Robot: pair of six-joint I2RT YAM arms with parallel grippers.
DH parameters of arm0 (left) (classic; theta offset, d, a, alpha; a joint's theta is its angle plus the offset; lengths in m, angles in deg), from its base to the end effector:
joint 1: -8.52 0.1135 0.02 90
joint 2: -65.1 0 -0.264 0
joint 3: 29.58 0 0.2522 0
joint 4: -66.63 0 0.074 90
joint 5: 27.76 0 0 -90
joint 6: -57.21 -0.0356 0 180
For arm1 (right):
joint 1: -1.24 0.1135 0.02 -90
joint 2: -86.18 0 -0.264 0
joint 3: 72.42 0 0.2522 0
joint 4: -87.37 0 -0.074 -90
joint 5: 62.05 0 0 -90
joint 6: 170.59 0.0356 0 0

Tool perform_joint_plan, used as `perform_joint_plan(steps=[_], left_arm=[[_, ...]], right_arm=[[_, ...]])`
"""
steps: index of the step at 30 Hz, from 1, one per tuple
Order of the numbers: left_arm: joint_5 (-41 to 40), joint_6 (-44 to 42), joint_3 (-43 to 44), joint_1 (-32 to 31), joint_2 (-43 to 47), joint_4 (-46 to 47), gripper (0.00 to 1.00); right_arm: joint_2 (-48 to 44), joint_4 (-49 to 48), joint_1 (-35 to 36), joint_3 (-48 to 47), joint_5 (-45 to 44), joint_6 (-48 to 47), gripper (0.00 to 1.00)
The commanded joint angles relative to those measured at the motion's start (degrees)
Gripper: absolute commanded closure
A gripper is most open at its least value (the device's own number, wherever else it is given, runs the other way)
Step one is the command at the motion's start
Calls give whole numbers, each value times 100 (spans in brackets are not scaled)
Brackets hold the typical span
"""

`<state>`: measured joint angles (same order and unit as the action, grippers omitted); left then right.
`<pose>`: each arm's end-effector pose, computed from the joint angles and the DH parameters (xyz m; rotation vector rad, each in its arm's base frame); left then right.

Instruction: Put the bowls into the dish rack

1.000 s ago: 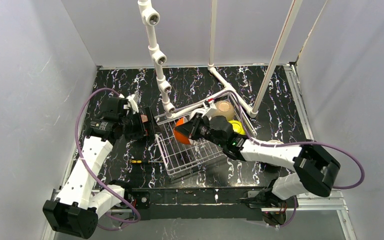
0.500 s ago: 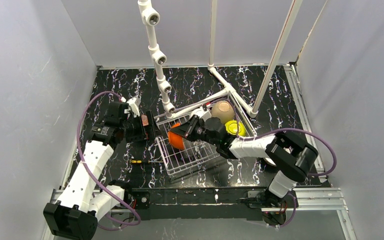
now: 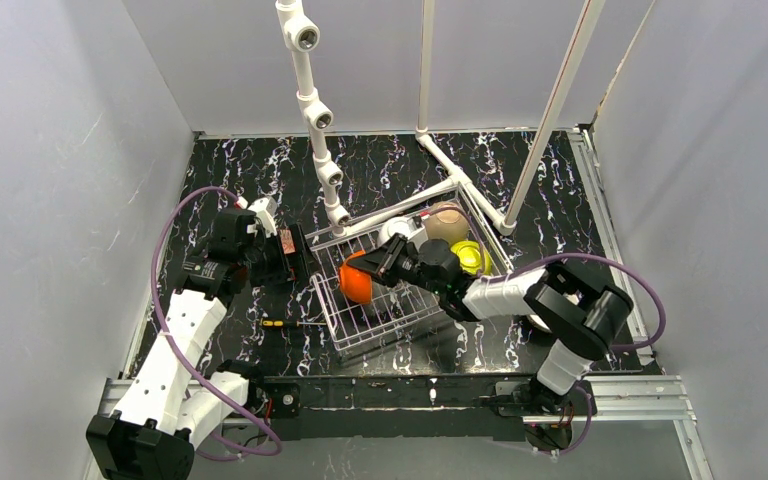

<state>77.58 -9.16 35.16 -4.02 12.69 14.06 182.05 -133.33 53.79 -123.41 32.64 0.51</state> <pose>0.1815 -0.0500 0.3066 -0.0799 2.3222 -0.6308 0.2013 0.2676 0.1902 0.4199 1.9596 1.7437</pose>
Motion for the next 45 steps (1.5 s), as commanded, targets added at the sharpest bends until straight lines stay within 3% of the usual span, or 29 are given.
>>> perform_joint_plan(steps=[1,9,19,24,34,37,41,45], left_arm=[[-94,-16,-21,23,38,34,2],[-520,-38,83,23,54,-98,2],[-606,-48,54,27,80,-134,2],[-626,-20,50,23,107,-153,2],[-660,-47,73,23,133,-174,2],[-760,-29,70,23,158,-184,2],[-991,59,70,23,207,-248,2],[-1263,265,109,23,292,-414,2]], right_arm=[[-431,701,-64,181,-326,-96,77],[-1327,2786,-66,-68,-1304,-735,47],[-1808,3874,-71,-278,-1843,-1346,32],[-1845,5023,-70,-820,-2209,-1978,19],[-1928,6063,178,-1666,-3139,-3148,17],[-1606,6339,422,-2187,-3256,-3700,16],[-920,6978,958,-2891,-4045,-4240,15],[-388,7016,1347,-3170,-4644,-4777,12]])
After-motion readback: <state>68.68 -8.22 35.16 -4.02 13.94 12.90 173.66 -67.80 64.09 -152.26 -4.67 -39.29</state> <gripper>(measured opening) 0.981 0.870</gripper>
